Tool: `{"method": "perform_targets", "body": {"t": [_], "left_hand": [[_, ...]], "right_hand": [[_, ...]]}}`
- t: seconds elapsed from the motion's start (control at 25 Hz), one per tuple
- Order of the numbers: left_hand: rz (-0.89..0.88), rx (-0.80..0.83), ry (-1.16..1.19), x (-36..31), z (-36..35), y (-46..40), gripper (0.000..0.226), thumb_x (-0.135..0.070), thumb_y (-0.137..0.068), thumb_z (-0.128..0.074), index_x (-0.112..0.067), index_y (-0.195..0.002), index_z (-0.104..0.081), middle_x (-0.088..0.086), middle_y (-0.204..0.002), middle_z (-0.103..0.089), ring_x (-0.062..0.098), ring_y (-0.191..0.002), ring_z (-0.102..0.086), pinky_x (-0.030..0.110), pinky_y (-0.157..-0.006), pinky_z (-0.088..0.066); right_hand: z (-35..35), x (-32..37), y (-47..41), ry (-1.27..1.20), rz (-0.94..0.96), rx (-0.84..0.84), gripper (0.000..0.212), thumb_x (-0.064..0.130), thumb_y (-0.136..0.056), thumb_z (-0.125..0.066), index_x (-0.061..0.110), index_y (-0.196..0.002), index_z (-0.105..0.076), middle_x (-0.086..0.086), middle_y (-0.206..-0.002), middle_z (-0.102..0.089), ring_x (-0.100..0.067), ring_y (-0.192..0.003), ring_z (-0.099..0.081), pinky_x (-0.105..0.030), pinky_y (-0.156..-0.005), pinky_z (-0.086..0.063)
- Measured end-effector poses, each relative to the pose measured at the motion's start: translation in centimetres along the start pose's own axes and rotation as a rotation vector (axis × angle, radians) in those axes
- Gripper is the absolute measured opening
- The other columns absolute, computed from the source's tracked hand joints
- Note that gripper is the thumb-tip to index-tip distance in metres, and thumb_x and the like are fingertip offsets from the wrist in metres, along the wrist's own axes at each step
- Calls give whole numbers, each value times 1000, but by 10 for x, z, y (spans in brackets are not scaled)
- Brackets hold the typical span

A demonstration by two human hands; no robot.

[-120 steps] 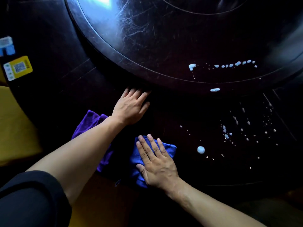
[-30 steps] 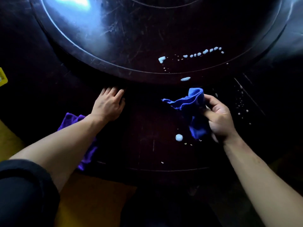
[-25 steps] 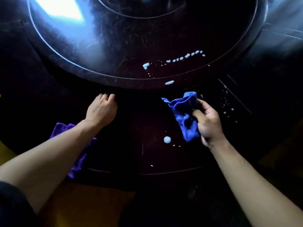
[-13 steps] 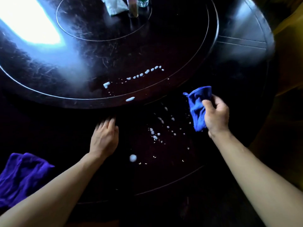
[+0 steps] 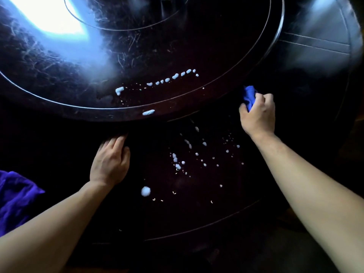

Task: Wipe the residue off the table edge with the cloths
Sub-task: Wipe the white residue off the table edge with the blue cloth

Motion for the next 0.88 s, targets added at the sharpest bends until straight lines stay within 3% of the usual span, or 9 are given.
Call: {"method": "perform_targets", "body": {"t": [0.12,0.24,0.32,0.4,0.52,0.6,0.76,0.88], "left_hand": [[-2,0,-13,-2,2,0,49,-30,-91,-39,-6,-132,-55,20,-115,-66,40,-103,-59,46,-99,-43],[1,11,-23,-4,3,-1,49,-29,-91,-41,-5,-130,-56,20,-114,-66,40,-102,-59,47,-97,-43],[1,13,-25,-5,3,-2,48,-29,-90,-41,-4,-129,-56,20,-113,-66,40,-101,-59,47,-97,-43],[-5,6,-25,-6,3,-1,48,-29,-90,-41,-3,-127,-57,20,-112,-66,40,-101,-59,47,-98,-42],[2,5,-24,-3,3,-1,47,-30,-90,-41,-2,-124,-58,19,-113,-67,39,-102,-59,48,-98,-43],[-3,7,-27,-2,2,-1,47,-30,-90,-41,-2,-124,-58,19,-114,-66,38,-103,-59,47,-99,-42],[-17,9,-20,0,0,-1,45,-30,-90,-42,-6,-126,-56,16,-113,-66,35,-105,-58,44,-101,-41],[-21,-1,-28,1,0,-1,46,-31,-90,-41,-7,-127,-56,14,-112,-66,33,-104,-58,43,-100,-42]], "right_hand": [[-5,6,6,-53,-3,47,33,25,-91,-58,3,-116,-58,-17,-117,-54,-32,-94,-60,-27,-78,-41],[-9,28,23,-134,173,172,21,19,-88,-59,5,-103,-62,-14,-104,-58,-29,-87,-59,-23,-75,-37],[-9,50,46,-200,345,285,20,10,-84,-63,3,-102,-65,-16,-99,-61,-31,-88,-60,-26,-77,-40],[-11,73,75,-296,504,438,31,1,-81,-66,-2,-112,-66,-19,-103,-64,-33,-94,-63,-29,-87,-44],[-13,95,110,-364,664,643,39,-2,-79,-66,0,-118,-64,-14,-107,-64,-23,-97,-62,-26,-92,-45],[-5,91,108,-421,632,577,40,0,-78,-64,1,-118,-64,-11,-105,-64,-23,-96,-62,-24,-91,-45],[16,54,77,-325,324,74,33,7,-80,-64,2,-112,-66,-13,-104,-68,-30,-94,-62,-35,-90,-47],[17,40,62,-101,252,9,25,4,-81,-63,3,-106,-68,-13,-101,-70,-35,-90,-59,-30,-88,-42]]}}
Point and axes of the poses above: each hand's wrist, its own y-axis away from the middle knuckle, its own z-axis out of the back of the hand, x = y × z, the point moved 3 cm from there along -y, towards the middle knuckle
